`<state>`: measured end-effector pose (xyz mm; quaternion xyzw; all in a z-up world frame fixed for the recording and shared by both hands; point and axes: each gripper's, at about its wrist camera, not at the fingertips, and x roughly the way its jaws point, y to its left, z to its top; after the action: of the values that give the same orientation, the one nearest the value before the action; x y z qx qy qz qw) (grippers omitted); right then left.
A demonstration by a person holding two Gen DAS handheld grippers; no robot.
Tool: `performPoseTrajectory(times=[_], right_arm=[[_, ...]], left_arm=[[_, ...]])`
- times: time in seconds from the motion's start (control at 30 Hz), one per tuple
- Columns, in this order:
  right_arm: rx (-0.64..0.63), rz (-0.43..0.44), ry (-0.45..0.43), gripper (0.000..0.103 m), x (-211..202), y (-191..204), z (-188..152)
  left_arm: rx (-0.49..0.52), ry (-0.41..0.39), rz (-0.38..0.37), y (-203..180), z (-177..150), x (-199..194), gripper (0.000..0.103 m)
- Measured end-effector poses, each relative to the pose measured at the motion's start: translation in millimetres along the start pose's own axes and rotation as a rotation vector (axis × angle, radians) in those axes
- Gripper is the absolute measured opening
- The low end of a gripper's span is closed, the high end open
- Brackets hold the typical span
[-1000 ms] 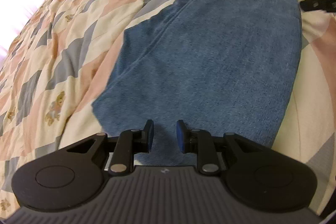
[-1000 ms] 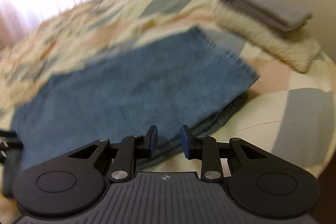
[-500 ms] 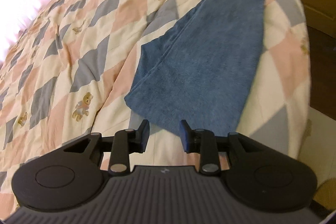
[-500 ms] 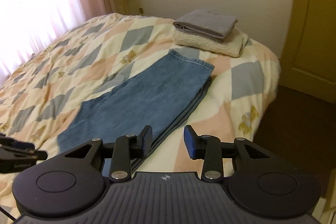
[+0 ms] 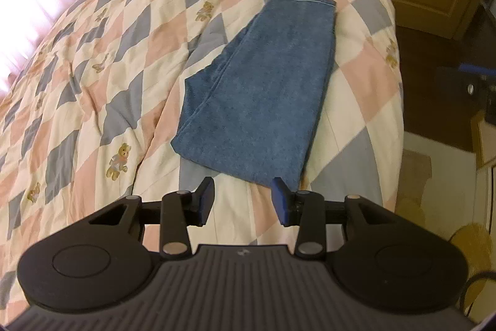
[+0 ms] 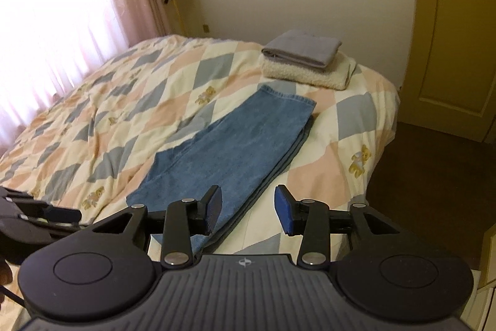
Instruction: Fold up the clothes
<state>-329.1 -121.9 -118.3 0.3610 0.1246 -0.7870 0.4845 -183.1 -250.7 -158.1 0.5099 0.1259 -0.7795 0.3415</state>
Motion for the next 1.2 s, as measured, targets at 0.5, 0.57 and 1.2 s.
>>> performPoseTrajectory(times=[0.5,0.57,1.2], right_arm=[[0.029,-0.044,-0.045,0.044,-30.4,5.0,-8.7],[0.028,-0.049,-0.038,0.044,-28.7,6.0,-10.5],[-0.007,-0.044,0.101,0.046,37.7,19.2,-38.2]], left_arm=[[0.077,-0.035,-0.032,-0.8,-0.9,-14.7,0.037],[0.083,-0.031,-0.035,-0.5,-0.5,-10.8,0.038],[0.37,-0.064,0.006,28.3,-36.3,86.8,0.04]])
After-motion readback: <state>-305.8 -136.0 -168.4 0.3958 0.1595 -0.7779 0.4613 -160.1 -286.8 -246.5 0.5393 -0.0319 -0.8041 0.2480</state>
